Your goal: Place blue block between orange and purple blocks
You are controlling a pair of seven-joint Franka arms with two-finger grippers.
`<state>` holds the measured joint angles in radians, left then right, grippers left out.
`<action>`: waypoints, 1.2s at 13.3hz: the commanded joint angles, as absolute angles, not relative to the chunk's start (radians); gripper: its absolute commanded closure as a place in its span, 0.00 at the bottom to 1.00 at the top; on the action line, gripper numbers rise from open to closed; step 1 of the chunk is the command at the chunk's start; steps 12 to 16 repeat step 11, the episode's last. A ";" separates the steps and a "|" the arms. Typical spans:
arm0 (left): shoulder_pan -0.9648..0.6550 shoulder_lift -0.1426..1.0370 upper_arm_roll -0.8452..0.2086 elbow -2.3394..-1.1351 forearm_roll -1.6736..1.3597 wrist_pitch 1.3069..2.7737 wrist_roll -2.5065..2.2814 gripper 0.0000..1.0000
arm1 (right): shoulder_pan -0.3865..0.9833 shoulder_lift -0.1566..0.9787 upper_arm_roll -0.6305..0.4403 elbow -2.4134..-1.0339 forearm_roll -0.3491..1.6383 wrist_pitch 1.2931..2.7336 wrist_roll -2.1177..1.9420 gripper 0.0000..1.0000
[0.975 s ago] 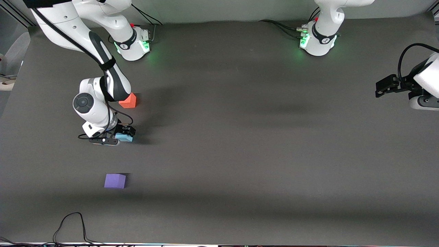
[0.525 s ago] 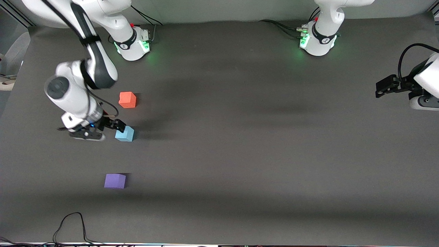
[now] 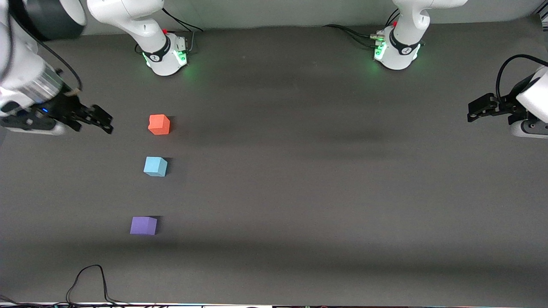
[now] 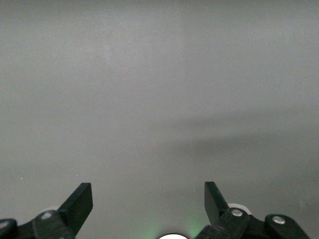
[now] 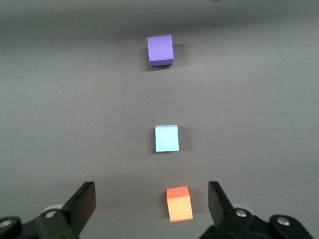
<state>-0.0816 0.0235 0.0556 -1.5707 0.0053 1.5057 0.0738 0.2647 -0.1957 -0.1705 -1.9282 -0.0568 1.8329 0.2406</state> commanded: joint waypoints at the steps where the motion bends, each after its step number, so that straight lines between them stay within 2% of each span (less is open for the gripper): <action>1: -0.086 -0.002 0.064 -1.597 -0.012 1.525 0.089 0.00 | 0.217 -0.163 -0.144 -1.868 -0.012 1.789 0.192 0.00; 3: -0.087 -0.003 0.064 -1.595 -0.014 1.525 0.087 0.00 | 0.163 -0.166 -0.117 -1.868 0.053 1.790 0.099 0.00; 16: -0.087 0.005 0.066 -1.571 0.004 1.510 0.087 0.00 | 0.173 -0.153 -0.117 -1.875 0.044 1.790 0.106 0.00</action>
